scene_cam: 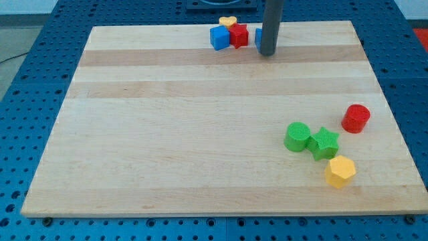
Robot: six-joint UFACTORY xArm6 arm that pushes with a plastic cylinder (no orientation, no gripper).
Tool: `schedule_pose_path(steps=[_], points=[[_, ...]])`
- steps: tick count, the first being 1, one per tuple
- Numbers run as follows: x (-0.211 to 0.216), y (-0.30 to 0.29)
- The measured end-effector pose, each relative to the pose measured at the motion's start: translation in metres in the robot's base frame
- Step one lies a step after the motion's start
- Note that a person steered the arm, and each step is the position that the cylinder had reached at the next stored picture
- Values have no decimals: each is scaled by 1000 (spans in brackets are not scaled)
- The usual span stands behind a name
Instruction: Move the blue triangle into red star
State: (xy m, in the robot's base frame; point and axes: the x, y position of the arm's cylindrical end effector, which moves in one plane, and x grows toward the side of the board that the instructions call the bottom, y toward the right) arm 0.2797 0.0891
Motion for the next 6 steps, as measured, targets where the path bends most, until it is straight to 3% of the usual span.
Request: schedule_pose_path(steps=[2,4,6], points=[[-26,-1],[-31,51],[-54,13]])
